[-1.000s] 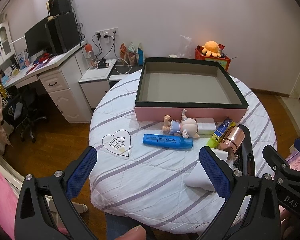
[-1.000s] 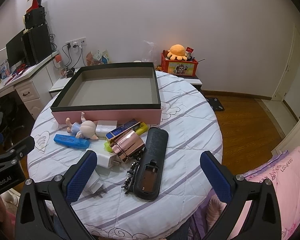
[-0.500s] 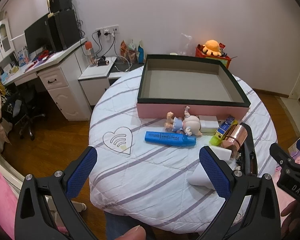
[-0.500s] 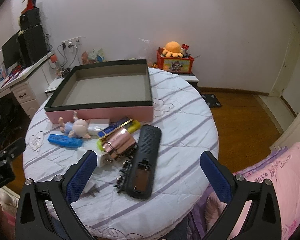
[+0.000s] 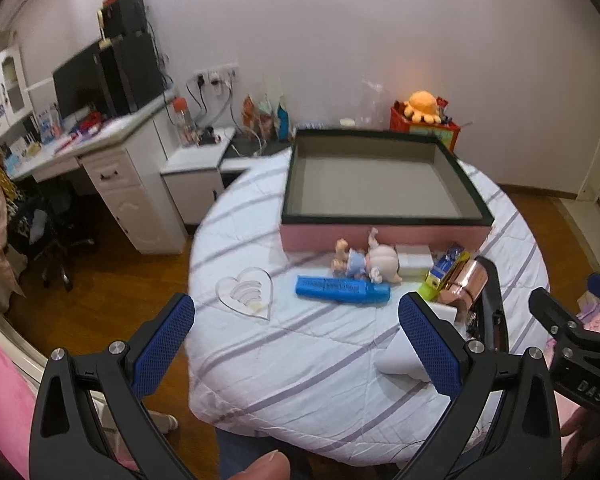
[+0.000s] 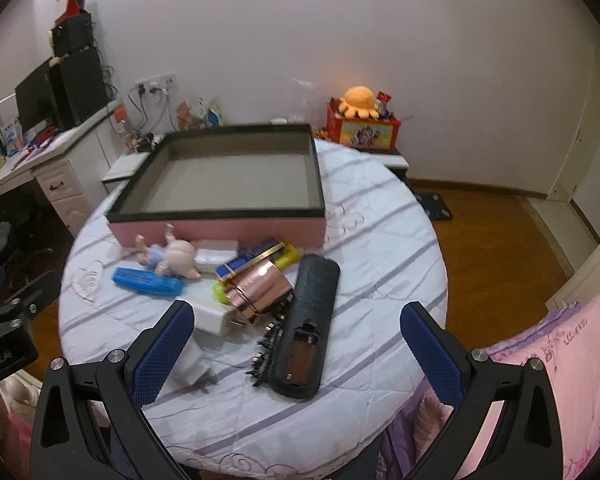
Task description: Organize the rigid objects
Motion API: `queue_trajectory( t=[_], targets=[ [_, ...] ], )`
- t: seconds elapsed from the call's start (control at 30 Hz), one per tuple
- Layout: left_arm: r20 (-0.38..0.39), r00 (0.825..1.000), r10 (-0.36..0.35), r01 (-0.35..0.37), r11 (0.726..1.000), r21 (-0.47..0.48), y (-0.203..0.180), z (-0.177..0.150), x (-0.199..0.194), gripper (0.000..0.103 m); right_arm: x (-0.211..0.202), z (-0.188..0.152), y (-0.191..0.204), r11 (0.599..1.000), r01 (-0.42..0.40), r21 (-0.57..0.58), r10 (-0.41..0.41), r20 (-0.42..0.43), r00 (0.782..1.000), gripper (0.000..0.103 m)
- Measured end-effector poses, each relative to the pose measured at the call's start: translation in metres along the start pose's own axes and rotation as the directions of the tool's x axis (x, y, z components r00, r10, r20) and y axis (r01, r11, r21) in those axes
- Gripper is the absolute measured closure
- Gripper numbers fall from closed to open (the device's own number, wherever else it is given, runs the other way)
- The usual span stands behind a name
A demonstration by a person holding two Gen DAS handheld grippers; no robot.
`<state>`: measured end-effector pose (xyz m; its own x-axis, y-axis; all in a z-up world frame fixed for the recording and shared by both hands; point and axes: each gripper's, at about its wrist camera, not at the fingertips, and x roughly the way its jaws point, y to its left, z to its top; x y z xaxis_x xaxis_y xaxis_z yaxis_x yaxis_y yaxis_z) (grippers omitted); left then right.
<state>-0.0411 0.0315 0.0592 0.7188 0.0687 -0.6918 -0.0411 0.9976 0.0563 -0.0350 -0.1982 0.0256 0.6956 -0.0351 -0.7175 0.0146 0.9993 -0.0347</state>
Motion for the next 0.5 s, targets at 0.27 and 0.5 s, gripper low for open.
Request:
queue_trajectory(
  t=[0.27,0.5],
  targets=[
    [0.087,0.996,0.013,-0.012,1.000,-0.006,0.003,0.002,-0.047,0.000,-0.063,0.002,0.006,1.000,0.000,-0.015,0.001,0.094,0.996,0.000],
    [0.101,0.995,-0.002,0.002,1.000,0.005,0.000,-0.004,-0.059,0.000,-0.071,-0.005,0.005,1.000,-0.001,-0.012,0.003,0.101,0.995,0.000]
  ],
)
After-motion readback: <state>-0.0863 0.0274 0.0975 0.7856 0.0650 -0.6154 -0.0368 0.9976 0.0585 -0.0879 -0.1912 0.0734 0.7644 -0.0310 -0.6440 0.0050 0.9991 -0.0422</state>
